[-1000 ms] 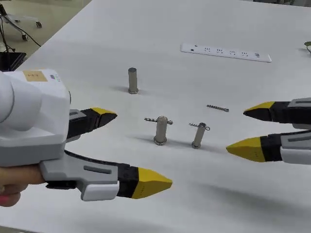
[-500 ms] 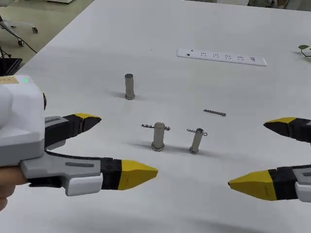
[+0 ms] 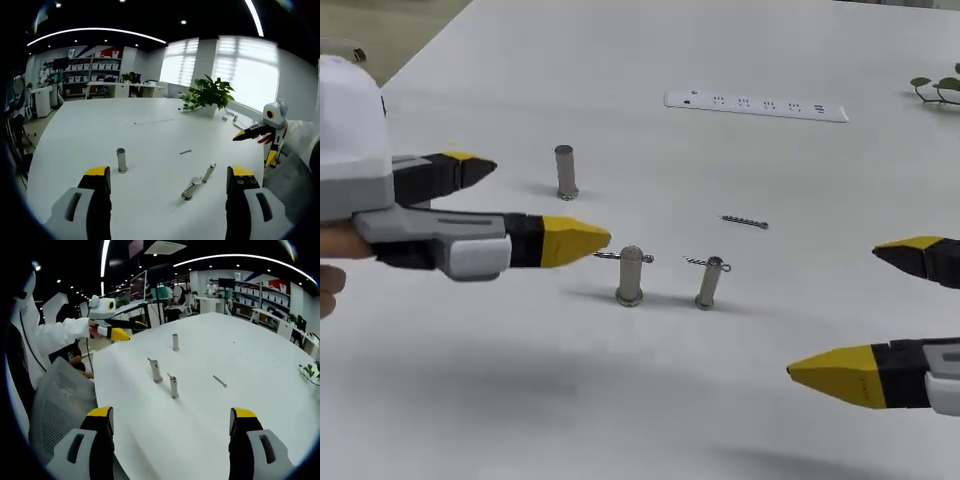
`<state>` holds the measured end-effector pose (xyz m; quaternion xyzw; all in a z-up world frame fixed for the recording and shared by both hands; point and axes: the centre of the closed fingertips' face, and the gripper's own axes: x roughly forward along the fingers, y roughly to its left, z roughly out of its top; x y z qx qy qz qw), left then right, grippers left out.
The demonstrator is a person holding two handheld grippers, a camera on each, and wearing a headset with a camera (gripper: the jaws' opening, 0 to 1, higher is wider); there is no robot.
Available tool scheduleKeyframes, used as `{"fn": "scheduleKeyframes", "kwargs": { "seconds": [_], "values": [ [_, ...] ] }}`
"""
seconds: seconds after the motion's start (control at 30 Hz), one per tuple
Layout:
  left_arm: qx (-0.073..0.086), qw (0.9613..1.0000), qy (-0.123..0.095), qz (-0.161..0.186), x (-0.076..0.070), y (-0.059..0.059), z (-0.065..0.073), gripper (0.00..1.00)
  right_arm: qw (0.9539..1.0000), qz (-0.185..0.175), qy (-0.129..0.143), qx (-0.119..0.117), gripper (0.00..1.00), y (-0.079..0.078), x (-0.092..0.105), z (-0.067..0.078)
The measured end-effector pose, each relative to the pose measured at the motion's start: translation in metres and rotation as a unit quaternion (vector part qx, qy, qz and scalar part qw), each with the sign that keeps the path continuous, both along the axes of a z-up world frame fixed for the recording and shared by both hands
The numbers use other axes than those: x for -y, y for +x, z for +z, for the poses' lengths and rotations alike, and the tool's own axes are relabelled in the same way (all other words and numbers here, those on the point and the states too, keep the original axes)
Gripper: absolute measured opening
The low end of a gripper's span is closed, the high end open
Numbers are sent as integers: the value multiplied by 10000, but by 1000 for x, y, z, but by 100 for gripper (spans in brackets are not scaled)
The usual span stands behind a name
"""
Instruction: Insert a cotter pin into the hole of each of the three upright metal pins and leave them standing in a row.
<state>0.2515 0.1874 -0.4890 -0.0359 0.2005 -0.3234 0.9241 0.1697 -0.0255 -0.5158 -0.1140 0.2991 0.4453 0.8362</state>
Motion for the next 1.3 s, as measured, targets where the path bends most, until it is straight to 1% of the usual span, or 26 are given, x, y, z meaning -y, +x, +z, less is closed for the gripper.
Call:
{"fn": "scheduleKeyframes", "kwargs": {
  "seconds": [0.07, 0.1, 0.13, 0.2, 0.3, 0.37, 0.43, 0.47, 0.5, 0.53, 0.6, 0.67, 0.7, 0.73, 0.87, 1.0, 1.1, 1.2, 1.3],
  "values": [
    [29, 9999, -74, 76, -3, 11, 0, 92, 10000, -22, 9, -19, 94, 1, 1, 0],
    [40, 9997, -159, 163, -5, 19, 1, 90, 10000, -43, 5, -24, 94, 2, 3, 0],
    [45, 9996, -178, 221, -6, 25, 0, 89, 10000, -77, 3, -21, 94, 4, 4, 0],
    [111, 9995, -89, 296, -9, 37, -3, 87, 9999, -128, 19, -37, 94, 5, 6, -1],
    [131, 9993, 11, 359, -9, 54, -9, 81, 9999, -145, -14, -77, 93, 6, 9, -4],
    [140, 9991, 87, 392, -8, 62, -13, 80, 9998, -155, -49, -101, 92, 6, 11, -6],
    [130, 9989, 163, 418, -8, 71, -19, 79, 9997, -207, -18, -130, 92, 6, 13, -7],
    [82, 9987, 232, 440, -9, 76, -25, 78, 9996, -238, 14, -147, 92, 7, 14, -7],
    [40, 9985, 338, 436, -9, 79, -30, 76, 9996, -252, 26, -154, 91, 7, 16, -8],
    [29, 9978, 488, 440, -12, 83, -35, 74, 9995, -264, 34, -149, 91, 8, 16, -8],
    [12, 9973, 582, 453, -14, 88, -41, 69, 9995, -287, 40, -142, 91, 8, 16, -8],
    [-2, 9973, 574, 453, -13, 92, -46, 65, 9993, -320, 64, -178, 91, 7, 17, -9],
    [-31, 9971, 612, 460, -13, 94, -48, 63, 9992, -333, 70, -192, 90, 6, 17, -10],
    [-39, 9967, 672, 452, -13, 98, -52, 61, 9991, -349, 71, -213, 90, 6, 17, -11],
    [-108, 9961, 753, 458, -13, 103, -62, 51, 9988, -375, 61, -308, 90, 3, 18, -17],
    [-119, 9955, 752, 572, -15, 109, -66, 40, 9985, -412, 88, -352, 89, 0, 18, -19],
    [-153, 9954, 742, 592, -15, 112, -70, 35, 9983, -432, 106, -380, 89, -1, 18, -20],
    [-146, 9945, 832, 614, -15, 116, -74, 32, 9980, -460, 97, -416, 88, -3, 19, -22],
    [-166, 9940, 881, 632, -16, 119, -77, 26, 9977, -495, 111, -448, 87, -3, 21, -23]
  ]
}}
